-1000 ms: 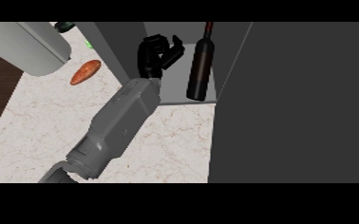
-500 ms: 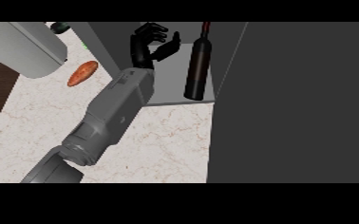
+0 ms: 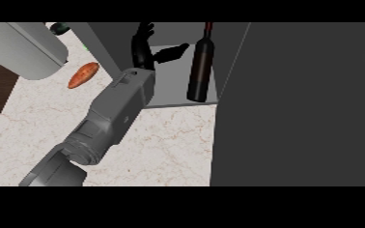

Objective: Pick up the wine, place it into the cabinet and close the cabinet

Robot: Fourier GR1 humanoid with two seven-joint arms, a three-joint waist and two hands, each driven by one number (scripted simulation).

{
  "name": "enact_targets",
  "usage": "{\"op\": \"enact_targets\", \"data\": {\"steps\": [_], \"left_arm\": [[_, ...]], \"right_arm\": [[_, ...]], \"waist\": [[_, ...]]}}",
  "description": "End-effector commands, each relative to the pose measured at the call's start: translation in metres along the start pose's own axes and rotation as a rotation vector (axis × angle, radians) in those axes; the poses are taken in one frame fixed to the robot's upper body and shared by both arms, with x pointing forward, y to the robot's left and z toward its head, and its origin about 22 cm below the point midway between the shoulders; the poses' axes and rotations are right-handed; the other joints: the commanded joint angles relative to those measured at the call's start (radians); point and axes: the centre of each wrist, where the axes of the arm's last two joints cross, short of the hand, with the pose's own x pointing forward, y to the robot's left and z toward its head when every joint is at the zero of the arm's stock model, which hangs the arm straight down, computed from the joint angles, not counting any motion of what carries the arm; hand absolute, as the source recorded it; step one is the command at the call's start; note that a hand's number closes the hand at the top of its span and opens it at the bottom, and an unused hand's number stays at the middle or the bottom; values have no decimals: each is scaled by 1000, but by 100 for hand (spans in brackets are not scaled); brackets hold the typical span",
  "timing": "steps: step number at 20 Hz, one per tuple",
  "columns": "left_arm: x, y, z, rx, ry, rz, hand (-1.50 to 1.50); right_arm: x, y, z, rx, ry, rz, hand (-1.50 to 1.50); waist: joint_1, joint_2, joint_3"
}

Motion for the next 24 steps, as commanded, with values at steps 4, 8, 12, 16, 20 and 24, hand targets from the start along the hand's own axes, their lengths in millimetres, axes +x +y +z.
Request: {"op": "enact_targets", "data": {"steps": [4,8,12,16,20,24], "left_arm": [[-11,30,-16,80,-8,-74,-150],[-10,34,-19,33,-48,-47,-150],[-10,24,-12,-28,-104,12,-150],[-3,26,-17,-100,-142,53,-150],[3,0,1,-159,-181,153,-150],[11,-1,0,-180,-205,222,-150]], "right_arm": [[30,6,19,43,-61,-52,-150],[28,2,17,38,-55,-37,-150],[30,5,22,27,-73,-44,-150],[28,4,19,31,-55,-41,-150],[26,0,25,25,-57,-37,-150],[40,5,37,3,-54,-46,-150]], "waist": [[-7,9,-2],[1,8,-2],[-2,5,-2],[15,2,-3],[33,-8,-1],[41,-16,-2]]}}
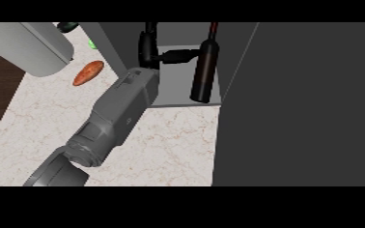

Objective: Pick up the wine, place it into the cabinet and close the cabinet

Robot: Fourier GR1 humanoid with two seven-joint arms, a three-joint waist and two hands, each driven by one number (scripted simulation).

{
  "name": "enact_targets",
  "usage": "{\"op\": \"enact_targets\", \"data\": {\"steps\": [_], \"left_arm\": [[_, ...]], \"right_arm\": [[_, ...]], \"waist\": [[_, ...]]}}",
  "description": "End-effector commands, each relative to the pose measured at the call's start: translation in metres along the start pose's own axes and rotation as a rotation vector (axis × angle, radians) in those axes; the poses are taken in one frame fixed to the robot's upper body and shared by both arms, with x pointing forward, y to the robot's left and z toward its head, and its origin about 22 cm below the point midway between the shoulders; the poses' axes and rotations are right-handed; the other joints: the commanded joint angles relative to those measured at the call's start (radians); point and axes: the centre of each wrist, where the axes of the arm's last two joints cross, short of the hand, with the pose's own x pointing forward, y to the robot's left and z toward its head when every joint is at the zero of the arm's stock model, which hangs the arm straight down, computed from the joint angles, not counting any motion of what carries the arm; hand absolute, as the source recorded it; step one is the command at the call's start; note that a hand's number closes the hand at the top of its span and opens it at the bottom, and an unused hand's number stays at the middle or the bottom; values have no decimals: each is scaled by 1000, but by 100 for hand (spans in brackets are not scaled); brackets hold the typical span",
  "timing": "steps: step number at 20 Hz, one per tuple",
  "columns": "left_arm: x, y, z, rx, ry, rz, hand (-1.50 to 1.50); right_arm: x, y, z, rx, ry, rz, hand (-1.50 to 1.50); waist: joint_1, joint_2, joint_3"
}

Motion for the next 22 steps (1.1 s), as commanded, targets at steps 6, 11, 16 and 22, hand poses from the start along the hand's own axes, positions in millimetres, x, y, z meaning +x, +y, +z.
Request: {"op": "enact_targets", "data": {"steps": [6,11,16,22], "left_arm": [[-7,3,17,-59,-44,101,-150],[7,0,24,-96,-73,150,-150],[-3,-5,65,-104,-49,195,-150],[-1,12,105,-148,-56,247,-150]], "right_arm": [[39,5,30,-14,-53,-30,-150],[43,8,27,-24,-69,-32,-150],[41,11,29,-33,-53,-23,-150],[37,12,25,-38,-82,-23,-150]], "waist": [[46,-23,1],[57,-25,0],[54,-26,0],[55,-23,0]]}}
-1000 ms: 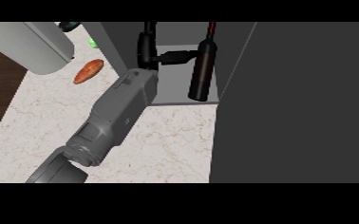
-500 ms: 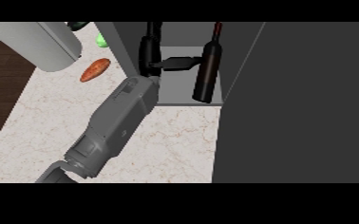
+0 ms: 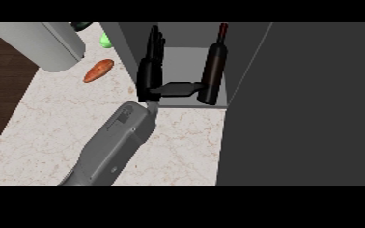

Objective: Pick up the wine, place it into the cabinet and close the cabinet

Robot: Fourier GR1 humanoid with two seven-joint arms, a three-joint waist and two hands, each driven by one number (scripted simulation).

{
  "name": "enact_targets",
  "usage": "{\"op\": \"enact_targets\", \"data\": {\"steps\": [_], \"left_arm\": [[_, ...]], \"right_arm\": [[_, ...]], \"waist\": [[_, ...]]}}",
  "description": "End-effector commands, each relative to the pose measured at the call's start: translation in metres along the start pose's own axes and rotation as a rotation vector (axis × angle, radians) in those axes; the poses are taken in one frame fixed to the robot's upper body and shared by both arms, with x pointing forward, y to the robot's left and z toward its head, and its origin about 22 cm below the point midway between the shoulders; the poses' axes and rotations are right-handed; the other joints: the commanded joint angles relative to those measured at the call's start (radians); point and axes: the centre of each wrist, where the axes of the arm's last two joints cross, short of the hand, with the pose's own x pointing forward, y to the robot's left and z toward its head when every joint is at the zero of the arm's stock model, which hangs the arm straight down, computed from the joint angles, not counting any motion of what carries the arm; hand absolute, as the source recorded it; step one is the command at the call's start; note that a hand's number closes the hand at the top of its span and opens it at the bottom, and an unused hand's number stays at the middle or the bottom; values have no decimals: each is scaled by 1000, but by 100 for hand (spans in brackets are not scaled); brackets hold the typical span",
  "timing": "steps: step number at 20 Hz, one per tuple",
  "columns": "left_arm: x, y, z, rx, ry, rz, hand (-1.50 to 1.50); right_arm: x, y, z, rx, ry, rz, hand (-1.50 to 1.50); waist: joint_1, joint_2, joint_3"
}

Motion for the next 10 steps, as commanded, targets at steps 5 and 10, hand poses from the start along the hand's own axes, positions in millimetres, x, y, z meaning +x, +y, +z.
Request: {"op": "enact_targets", "data": {"steps": [5,10], "left_arm": [[19,-5,81,-10,20,103,-150],[45,-6,110,-20,-15,113,-150]], "right_arm": [[29,2,14,6,-76,15,-150],[37,4,13,28,-83,8,-150]], "waist": [[3,3,0],[-4,8,0]]}}
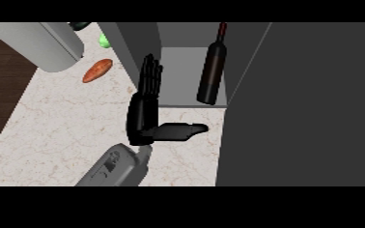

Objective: Pick up the wine, place it into the cabinet and close the cabinet

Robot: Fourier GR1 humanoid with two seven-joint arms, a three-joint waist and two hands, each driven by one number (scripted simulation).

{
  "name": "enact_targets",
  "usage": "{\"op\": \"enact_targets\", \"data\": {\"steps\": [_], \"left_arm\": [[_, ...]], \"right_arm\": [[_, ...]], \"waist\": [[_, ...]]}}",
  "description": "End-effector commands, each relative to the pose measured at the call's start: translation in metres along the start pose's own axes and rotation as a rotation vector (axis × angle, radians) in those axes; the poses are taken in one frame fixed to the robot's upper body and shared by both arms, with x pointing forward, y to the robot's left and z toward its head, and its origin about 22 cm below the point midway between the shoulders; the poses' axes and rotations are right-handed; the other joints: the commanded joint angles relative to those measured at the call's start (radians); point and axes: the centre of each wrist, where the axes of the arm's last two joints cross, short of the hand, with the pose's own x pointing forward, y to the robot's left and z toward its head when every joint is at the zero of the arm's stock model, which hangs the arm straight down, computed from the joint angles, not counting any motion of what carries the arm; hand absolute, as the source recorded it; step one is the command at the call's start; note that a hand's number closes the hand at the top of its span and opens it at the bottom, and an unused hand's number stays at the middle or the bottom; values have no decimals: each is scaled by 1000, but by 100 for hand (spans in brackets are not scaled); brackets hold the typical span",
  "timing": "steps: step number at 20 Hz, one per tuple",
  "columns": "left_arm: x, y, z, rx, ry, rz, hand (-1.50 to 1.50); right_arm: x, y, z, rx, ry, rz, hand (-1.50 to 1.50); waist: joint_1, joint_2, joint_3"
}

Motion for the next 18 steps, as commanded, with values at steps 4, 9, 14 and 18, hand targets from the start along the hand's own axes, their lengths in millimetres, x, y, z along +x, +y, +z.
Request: {"op": "enact_targets", "data": {"steps": [4,9,14,18], "left_arm": [[4,-1,45,-3,-22,24,-150],[35,17,79,3,2,45,-150],[39,49,90,31,-21,-14,-150],[63,71,113,13,-16,-29,-150]], "right_arm": [[51,5,25,22,-45,20,-150],[39,10,21,262,46,114,150],[41,20,27,457,105,-1,150],[45,31,27,494,65,-3,150]], "waist": [[-14,8,-1],[-5,0,0],[-8,5,0],[4,0,-2]]}}
